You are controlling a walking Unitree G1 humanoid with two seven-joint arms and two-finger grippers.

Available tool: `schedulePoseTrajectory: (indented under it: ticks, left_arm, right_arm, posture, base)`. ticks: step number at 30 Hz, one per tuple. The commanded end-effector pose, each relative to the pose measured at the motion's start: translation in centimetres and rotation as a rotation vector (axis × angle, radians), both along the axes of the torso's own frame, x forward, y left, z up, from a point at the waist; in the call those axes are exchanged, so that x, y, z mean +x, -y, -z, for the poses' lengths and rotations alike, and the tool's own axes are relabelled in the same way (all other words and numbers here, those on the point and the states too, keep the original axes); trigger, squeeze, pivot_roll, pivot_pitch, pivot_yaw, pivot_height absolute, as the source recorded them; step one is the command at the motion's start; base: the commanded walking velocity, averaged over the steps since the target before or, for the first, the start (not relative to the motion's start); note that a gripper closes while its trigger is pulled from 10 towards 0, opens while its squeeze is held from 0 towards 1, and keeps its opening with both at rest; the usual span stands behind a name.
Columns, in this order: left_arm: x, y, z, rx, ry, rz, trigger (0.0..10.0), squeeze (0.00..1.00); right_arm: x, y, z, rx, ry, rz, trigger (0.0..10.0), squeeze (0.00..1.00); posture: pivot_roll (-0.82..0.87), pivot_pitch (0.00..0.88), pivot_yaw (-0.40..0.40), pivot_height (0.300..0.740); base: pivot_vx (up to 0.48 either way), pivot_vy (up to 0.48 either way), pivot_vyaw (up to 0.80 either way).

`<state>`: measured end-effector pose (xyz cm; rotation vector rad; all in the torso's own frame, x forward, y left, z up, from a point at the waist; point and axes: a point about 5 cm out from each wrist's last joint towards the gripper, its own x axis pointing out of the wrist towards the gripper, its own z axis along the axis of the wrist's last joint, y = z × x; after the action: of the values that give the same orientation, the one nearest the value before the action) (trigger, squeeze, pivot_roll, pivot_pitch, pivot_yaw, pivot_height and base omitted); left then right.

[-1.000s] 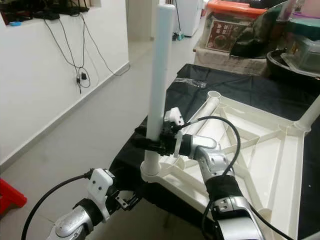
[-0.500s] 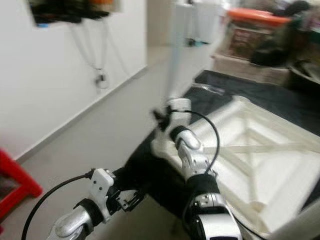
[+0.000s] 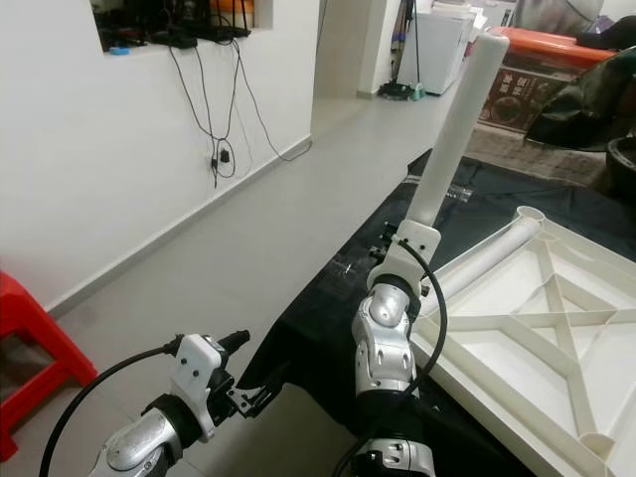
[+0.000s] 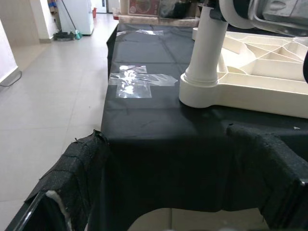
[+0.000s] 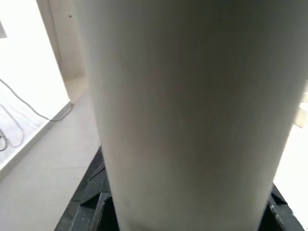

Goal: Building children table

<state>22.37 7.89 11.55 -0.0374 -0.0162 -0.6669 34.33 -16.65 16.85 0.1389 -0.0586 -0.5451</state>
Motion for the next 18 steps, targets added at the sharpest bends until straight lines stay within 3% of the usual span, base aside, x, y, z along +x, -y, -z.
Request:
schedulePoseTrajectory:
  ticks: [1, 2, 3, 4, 7, 8, 9, 13, 14, 18]
  left_arm:
    - [-0.1, 0.2, 0.1, 0.003, -0.010, 0.014, 10.0, 0.00]
    - [-0.1, 0.2, 0.1, 0.003, -0.010, 0.014, 10.0, 0.00]
    - [-0.1, 0.2, 0.1, 0.003, -0.010, 0.014, 10.0, 0.00]
    - [0.0, 0.2, 0.1, 0.002, -0.010, 0.013, 10.0, 0.00]
    - [0.0, 0.2, 0.1, 0.002, -0.010, 0.012, 10.0, 0.00]
    - [0.0, 0.2, 0.1, 0.002, -0.010, 0.011, 10.0, 0.00]
    - [0.0, 0.2, 0.1, 0.002, -0.010, 0.011, 10.0, 0.00]
    - [0.1, 0.2, 0.1, 0.003, -0.009, 0.012, 10.0, 0.00]
    - [0.1, 0.2, 0.1, 0.003, -0.009, 0.012, 10.0, 0.00]
    - [0.1, 0.3, 0.1, 0.003, -0.008, 0.013, 10.0, 0.00]
  right_arm:
    - [-0.5, 0.6, 3.1, 0.100, -0.105, 0.017, 10.0, 0.00]
    - [-0.1, -0.1, 2.6, 0.118, -0.056, -0.064, 10.0, 1.00]
    - [-0.1, -0.1, 2.6, 0.118, -0.056, -0.064, 10.0, 1.00]
    - [0.4, -1.2, 1.4, 0.105, 0.035, -0.207, 10.0, 1.00]
    - [0.4, -1.6, 1.1, 0.098, 0.048, -0.235, 10.0, 1.00]
    - [1.1, -2.5, 0.0, 0.149, 0.122, -0.443, 10.0, 0.00]
    - [1.1, -2.5, 0.0, 0.149, 0.122, -0.443, 10.0, 0.00]
    - [2.0, -2.0, -1.5, 0.239, 0.215, -0.837, 10.0, 0.00]
    - [2.0, -2.0, -1.5, 0.239, 0.215, -0.837, 10.0, 0.00]
    - [1.6, -1.0, -2.6, 0.269, 0.242, -1.174, 10.0, 0.00]
  posture:
    - [0.10, 0.044, -0.038, 0.740]
    - [0.10, 0.042, -0.040, 0.740]
    - [0.10, 0.042, -0.040, 0.740]
    - [0.11, 0.043, -0.042, 0.740]
    - [0.11, 0.043, -0.042, 0.740]
    - [0.10, 0.038, -0.041, 0.740]
    - [0.10, 0.038, -0.041, 0.740]
    - [0.10, 0.033, -0.044, 0.740]
    - [0.10, 0.033, -0.044, 0.740]
    - [0.10, 0.026, -0.045, 0.740]
  base:
    - [0.000, 0.000, 0.00]
    - [0.000, 0.000, 0.00]
    - [0.000, 0.000, 0.00]
    - [0.000, 0.000, 0.00]
    - [0.000, 0.000, 0.00]
    - [0.000, 0.000, 0.00]
    - [0.000, 0.000, 0.00]
    - [0.000, 0.000, 0.00]
    - [0.000, 0.000, 0.00]
    - [0.000, 0.000, 0.00]
